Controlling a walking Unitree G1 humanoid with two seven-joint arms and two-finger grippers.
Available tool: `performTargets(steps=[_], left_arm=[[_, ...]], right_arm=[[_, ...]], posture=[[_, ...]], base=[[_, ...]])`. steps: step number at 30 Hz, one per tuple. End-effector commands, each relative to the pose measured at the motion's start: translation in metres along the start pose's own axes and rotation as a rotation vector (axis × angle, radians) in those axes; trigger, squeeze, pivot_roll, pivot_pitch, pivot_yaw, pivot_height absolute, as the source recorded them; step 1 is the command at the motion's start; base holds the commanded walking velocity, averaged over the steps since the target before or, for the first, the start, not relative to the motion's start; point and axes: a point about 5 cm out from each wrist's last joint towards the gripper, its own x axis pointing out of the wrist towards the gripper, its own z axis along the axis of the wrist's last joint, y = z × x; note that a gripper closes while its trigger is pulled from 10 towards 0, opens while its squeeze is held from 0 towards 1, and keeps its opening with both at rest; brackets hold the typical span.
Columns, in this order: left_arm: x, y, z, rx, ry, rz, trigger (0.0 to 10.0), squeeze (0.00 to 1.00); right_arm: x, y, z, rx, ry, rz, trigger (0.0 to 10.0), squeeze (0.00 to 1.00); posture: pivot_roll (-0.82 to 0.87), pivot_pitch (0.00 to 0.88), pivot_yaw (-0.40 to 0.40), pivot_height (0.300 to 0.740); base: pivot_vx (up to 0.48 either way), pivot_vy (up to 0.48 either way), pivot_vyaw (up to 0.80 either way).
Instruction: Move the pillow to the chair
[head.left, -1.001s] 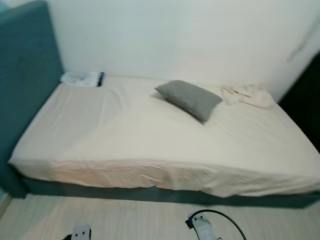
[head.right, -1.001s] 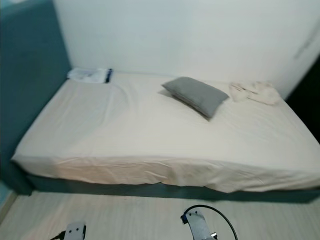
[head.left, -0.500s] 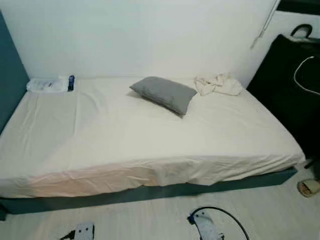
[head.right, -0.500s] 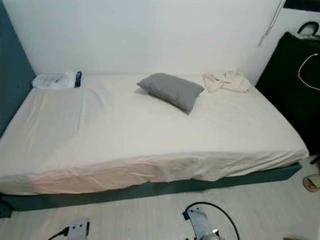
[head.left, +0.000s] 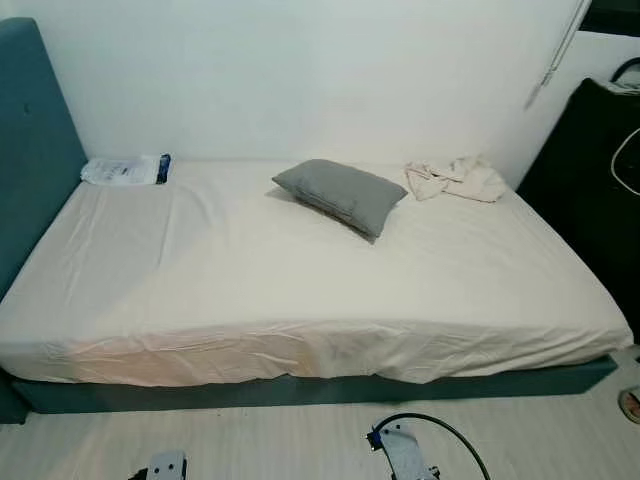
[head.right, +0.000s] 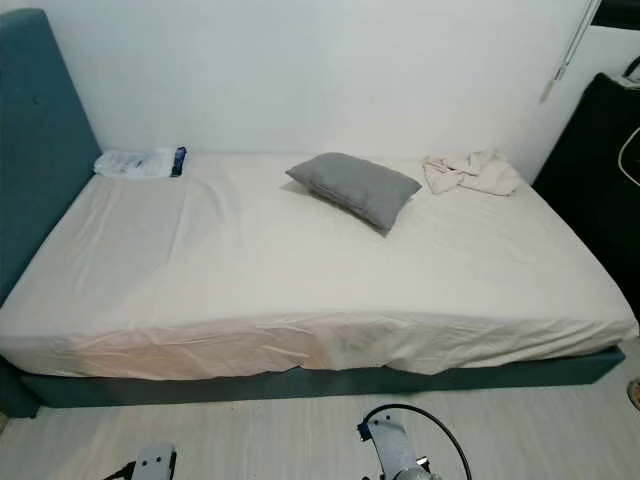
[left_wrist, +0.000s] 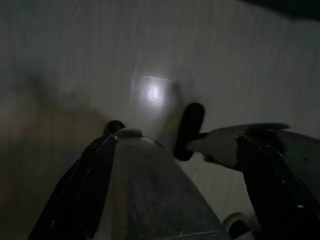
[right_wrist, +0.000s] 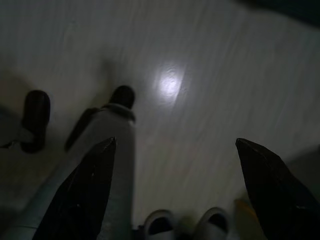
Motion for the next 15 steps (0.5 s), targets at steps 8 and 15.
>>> performTargets(steps=[8,15], left_arm=[[-0.0011,0.0023,-0.0029,0.009,0.015,0.003,10.0,0.00],[-0.0011,0.0025,-0.0030,0.003,0.013,0.006,10.0,0.00]], right_arm=[[0.0004,0.0036,0.0019,0.010,-0.009,0.006,10.0,0.00],[0.0005,0.0038,0.0030,0.006,-0.011,0.009,10.0,0.00]], posture=[[0.06,0.025,-0.081,0.740],[0.06,0.026,-0.083,0.740]], base=[[0.000,-0.351,0.00],[0.000,-0.424,0.00]])
